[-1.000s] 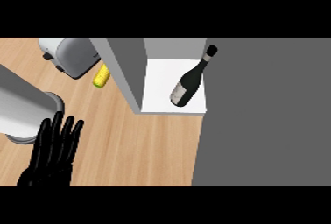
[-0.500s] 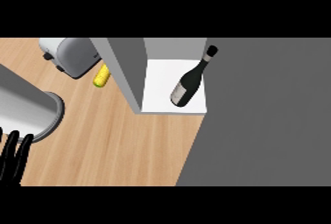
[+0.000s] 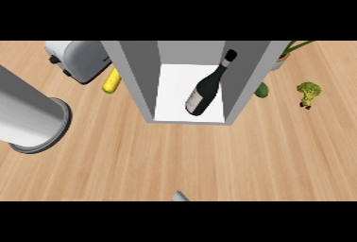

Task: Pick up the wine, place it into the cabinet and close the cabinet

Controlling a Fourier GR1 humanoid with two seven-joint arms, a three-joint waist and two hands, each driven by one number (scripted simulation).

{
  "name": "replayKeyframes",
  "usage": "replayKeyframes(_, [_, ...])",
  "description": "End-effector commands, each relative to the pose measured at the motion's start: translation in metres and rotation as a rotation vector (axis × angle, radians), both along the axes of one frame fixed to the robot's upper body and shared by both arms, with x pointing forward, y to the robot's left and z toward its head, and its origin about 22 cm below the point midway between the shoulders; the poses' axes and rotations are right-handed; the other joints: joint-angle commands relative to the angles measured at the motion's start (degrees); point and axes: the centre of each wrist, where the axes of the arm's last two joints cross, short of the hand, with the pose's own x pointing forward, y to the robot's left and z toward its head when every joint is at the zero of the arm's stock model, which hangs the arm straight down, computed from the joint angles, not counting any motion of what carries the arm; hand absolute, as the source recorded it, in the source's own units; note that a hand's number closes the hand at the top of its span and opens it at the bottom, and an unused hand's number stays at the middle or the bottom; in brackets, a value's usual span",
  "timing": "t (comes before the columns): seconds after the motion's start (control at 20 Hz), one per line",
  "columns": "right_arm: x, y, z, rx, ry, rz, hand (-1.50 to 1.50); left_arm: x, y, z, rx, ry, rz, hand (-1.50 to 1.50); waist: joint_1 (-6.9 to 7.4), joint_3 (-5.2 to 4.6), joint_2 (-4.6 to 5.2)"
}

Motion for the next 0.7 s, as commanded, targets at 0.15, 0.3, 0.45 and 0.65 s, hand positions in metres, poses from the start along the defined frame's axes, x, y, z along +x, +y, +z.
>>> replayKeyframes(0.15, [0.032, 0.045, 0.006, -0.019, -0.038, -0.047, 1.5, -0.011, 0.038, 0.001, 0.002, 0.006, -0.029, -1.5, 0.58, -0.01, 0.23])
replayKeyframes(0.3, [0.049, 0.063, 0.016, -0.029, -0.042, -0.075, 1.5, -0.004, 0.039, 0.018, -0.003, -0.006, -0.06, -1.5, 0.29, 0.04, 0.28])
replayKeyframes(0.45, [0.084, 0.069, 0.026, -0.024, -0.062, -0.135, 1.5, -0.008, 0.033, 0.014, -0.022, -0.011, -0.05, -1.5, 0.31, 0.06, 0.41])
replayKeyframes(0.65, [0.117, 0.083, 0.041, -0.009, -0.066, -0.164, 1.5, -0.005, 0.045, 0.022, -0.003, -0.02, -0.065, -1.5, 0.6, 0.07, 0.5])
